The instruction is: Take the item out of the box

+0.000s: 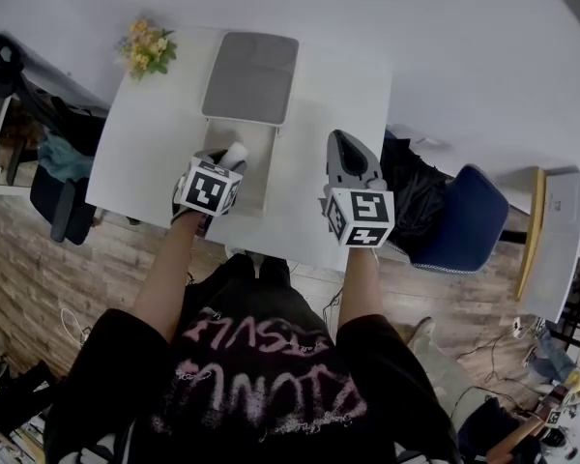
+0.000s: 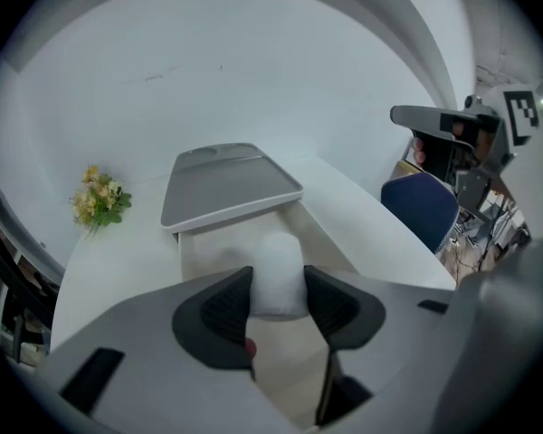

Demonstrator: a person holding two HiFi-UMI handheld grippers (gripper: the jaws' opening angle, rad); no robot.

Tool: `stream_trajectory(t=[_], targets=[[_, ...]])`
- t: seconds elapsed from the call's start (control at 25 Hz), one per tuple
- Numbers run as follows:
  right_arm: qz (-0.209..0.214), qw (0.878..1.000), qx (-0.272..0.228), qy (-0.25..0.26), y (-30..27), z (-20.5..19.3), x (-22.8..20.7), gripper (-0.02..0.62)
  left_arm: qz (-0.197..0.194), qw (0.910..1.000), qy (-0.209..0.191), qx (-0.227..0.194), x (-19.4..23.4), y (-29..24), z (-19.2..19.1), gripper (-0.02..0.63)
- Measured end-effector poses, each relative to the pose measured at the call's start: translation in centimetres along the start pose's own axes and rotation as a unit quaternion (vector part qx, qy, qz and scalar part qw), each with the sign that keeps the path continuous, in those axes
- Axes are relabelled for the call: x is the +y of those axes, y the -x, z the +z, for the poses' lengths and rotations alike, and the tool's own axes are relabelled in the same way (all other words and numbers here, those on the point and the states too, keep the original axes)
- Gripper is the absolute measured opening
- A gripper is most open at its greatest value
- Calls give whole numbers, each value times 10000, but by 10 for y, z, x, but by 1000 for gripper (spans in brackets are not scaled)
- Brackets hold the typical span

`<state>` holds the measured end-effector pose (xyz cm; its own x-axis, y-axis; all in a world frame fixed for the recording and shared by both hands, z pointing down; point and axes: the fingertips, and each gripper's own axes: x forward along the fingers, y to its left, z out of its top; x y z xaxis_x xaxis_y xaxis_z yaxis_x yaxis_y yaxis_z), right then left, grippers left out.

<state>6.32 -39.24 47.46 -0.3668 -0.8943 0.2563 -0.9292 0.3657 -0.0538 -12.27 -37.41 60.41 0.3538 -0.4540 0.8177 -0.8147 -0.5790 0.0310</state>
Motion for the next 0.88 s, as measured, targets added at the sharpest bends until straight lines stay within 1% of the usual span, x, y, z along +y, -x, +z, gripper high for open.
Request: stream_trajectory(t=[0.32, 0.56, 0.72, 0.88], targets=[[32, 9999, -113, 24, 7, 10, 9, 9, 146, 9966, 5, -812, 3, 32, 25, 181], [1, 9998, -181, -5, 10, 20, 11, 9, 261, 9922, -11, -1220, 6, 58, 44, 181], [-8, 9997, -237, 24, 11, 27, 14, 9, 350, 9870, 6, -1570, 12, 77, 57, 181], [-43, 9995, -294, 42, 14, 34, 16, 9, 451, 9784, 48, -2016, 18, 101, 73, 181]])
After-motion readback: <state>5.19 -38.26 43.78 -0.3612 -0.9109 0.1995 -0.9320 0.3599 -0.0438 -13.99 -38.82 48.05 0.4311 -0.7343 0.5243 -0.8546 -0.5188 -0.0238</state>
